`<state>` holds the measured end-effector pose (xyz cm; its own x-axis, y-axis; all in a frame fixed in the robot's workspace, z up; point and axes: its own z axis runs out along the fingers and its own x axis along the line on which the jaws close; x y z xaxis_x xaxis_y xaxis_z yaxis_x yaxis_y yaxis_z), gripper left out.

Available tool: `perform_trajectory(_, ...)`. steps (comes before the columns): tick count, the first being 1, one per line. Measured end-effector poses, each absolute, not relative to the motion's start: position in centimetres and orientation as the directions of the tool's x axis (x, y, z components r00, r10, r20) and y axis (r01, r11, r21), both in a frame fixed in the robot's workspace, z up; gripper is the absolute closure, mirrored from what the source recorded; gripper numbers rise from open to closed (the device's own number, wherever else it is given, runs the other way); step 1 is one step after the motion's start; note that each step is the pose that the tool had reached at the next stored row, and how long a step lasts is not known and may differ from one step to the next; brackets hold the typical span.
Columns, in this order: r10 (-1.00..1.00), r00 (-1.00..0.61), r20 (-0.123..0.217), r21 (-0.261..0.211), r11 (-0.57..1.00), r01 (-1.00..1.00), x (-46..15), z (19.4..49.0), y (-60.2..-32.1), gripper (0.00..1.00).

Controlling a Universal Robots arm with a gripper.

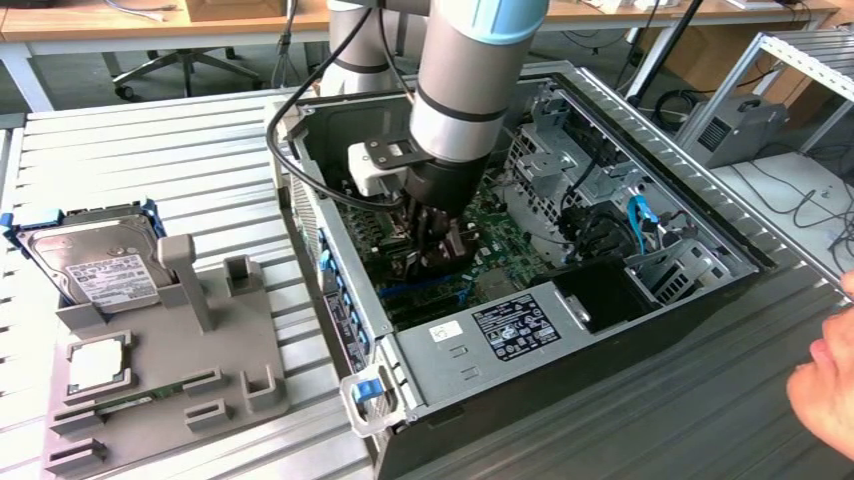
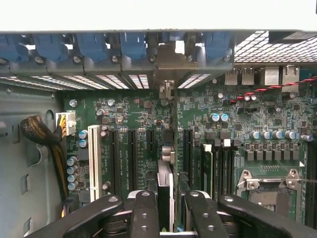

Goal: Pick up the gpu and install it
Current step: 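Insert the gpu into the slot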

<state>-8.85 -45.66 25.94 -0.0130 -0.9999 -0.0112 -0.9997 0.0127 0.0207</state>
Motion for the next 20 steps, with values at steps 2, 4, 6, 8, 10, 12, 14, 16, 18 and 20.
perform_trajectory(2, -1.000, -0.013, -0.011, 0.021, 0.013, -1.000, -8.85, 25.79, -45.66, 0.74)
perform_trajectory(4, -1.000, -0.013, -0.012, 0.020, 0.013, -1.000, -8.84, 25.63, -45.66, 0.74)
perform_trajectory(6, -1.000, -0.013, -0.014, 0.019, 0.013, -1.000, -8.83, 25.49, -45.65, 0.74)
perform_trajectory(8, -1.000, -0.013, -0.012, 0.020, 0.013, -1.000, -8.84, 25.58, -45.67, 0.74)
perform_trajectory(10, -1.000, -0.013, -0.012, 0.020, 0.013, -1.000, -8.84, 25.58, -45.67, 0.74)
perform_trajectory(12, -1.000, -0.013, -0.012, 0.020, 0.013, -1.000, -8.84, 25.58, -45.67, 0.74)
perform_trajectory(14, -1.000, -0.013, -0.012, 0.020, 0.013, -1.000, -8.84, 25.58, -45.67, 0.74)
perform_trajectory(16, -1.000, -0.013, -0.011, 0.020, 0.013, -1.000, -8.85, 25.45, -45.67, 0.74)
perform_trajectory(18, -1.000, -0.013, -0.011, 0.020, 0.013, -1.000, -8.85, 25.43, -45.67, 0.74)
perform_trajectory(20, -1.000, -0.013, -0.011, 0.020, 0.013, -1.000, -8.85, 25.42, -45.67, 0.74)
